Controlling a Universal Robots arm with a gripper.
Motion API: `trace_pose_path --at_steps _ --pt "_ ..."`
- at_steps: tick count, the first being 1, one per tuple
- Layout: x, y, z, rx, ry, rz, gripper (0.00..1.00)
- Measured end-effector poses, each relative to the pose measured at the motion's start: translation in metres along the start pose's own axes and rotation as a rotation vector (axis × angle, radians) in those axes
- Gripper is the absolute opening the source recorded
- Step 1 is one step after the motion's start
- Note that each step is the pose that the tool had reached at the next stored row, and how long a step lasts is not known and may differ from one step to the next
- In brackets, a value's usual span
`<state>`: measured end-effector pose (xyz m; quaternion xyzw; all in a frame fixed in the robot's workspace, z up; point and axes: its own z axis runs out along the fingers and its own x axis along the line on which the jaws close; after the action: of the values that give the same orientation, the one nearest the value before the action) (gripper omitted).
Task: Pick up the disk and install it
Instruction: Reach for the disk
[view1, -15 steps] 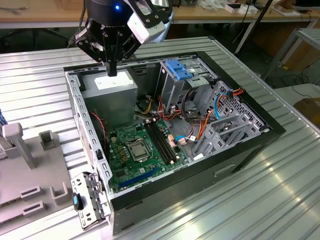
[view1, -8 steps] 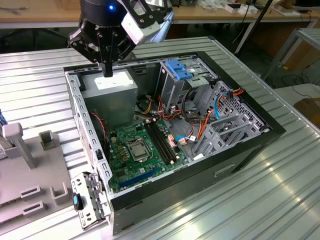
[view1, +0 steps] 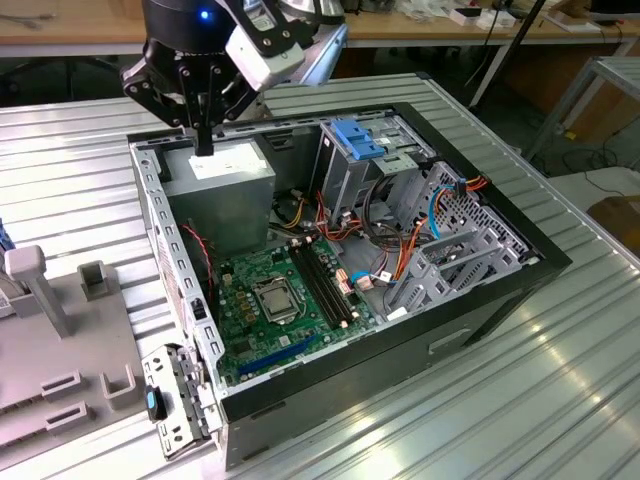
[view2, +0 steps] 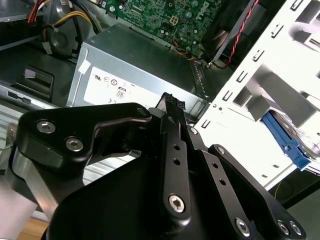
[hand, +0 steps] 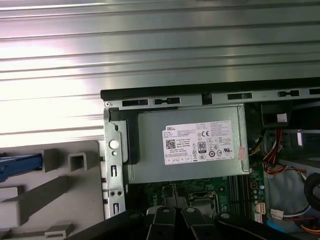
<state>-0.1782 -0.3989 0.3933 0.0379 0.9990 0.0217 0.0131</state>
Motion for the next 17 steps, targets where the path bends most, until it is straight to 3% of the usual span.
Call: trace_pose_path --at_steps 17 --pt "0.0280 -0.0021 -0.0008 0.0000 0.0000 0.000 0.11"
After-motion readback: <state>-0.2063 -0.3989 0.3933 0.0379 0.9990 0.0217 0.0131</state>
